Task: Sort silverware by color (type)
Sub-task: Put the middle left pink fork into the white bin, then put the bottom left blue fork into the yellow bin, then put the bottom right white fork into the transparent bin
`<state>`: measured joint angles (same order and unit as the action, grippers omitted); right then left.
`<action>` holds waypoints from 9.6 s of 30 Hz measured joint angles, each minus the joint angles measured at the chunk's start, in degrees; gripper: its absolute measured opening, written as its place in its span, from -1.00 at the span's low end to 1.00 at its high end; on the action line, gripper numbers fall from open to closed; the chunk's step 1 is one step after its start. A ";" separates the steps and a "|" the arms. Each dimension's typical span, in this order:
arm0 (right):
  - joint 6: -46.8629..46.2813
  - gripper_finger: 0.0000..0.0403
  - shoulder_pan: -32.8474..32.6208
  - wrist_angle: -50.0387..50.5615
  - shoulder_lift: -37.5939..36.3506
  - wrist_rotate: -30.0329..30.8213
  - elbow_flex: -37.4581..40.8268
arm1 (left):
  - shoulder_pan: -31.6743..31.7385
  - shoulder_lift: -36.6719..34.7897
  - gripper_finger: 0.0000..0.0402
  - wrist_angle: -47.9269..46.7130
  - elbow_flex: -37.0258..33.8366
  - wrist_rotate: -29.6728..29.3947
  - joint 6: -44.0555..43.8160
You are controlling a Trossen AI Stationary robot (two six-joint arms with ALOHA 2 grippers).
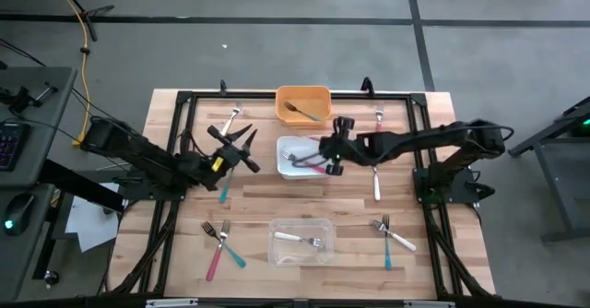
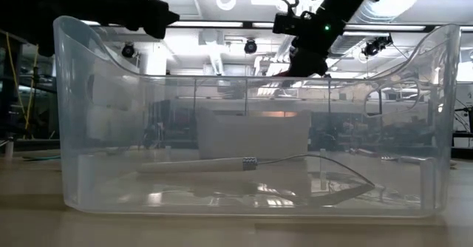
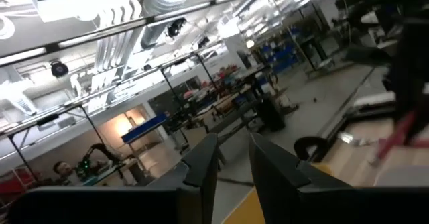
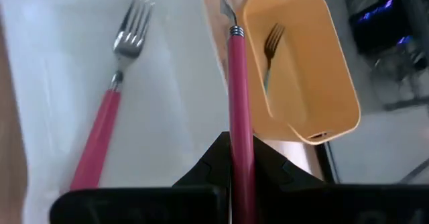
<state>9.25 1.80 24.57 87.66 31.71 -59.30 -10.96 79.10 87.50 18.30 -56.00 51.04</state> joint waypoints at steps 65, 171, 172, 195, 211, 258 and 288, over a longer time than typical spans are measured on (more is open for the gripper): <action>-7.93 -0.19 -1.16 22.36 4.61 -15.78 -18.72 | 1.31 -0.62 -0.63 -8.47 -0.23 -1.51 -9.02; -6.88 -1.00 -1.22 -23.95 -35.06 -20.96 28.36 | -32.07 11.21 -0.97 -134.90 32.77 56.41 -79.28; -6.88 -1.00 -1.21 -23.95 -35.06 -20.94 28.36 | -31.83 10.27 -0.99 -135.22 32.77 55.49 -79.90; -6.58 -1.00 -1.20 -24.71 -35.06 -20.94 28.34 | 8.56 -8.42 -1.00 -131.34 32.84 33.59 -51.81; -4.72 -1.00 -1.20 -25.98 -35.06 -20.94 28.34 | 32.99 5.83 -1.00 -117.70 50.47 40.71 -20.39; -2.77 -1.00 -1.13 -27.42 -35.06 -20.92 28.32 | 45.86 33.25 -0.98 -102.74 61.84 59.21 1.29; -3.21 -1.00 -1.13 -25.94 -35.04 -20.97 28.32 | 44.70 30.74 -0.98 -106.20 61.78 54.72 -2.79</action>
<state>6.04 0.67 -1.37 52.62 10.74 -30.98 33.74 109.84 -18.70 80.07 -1.27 48.25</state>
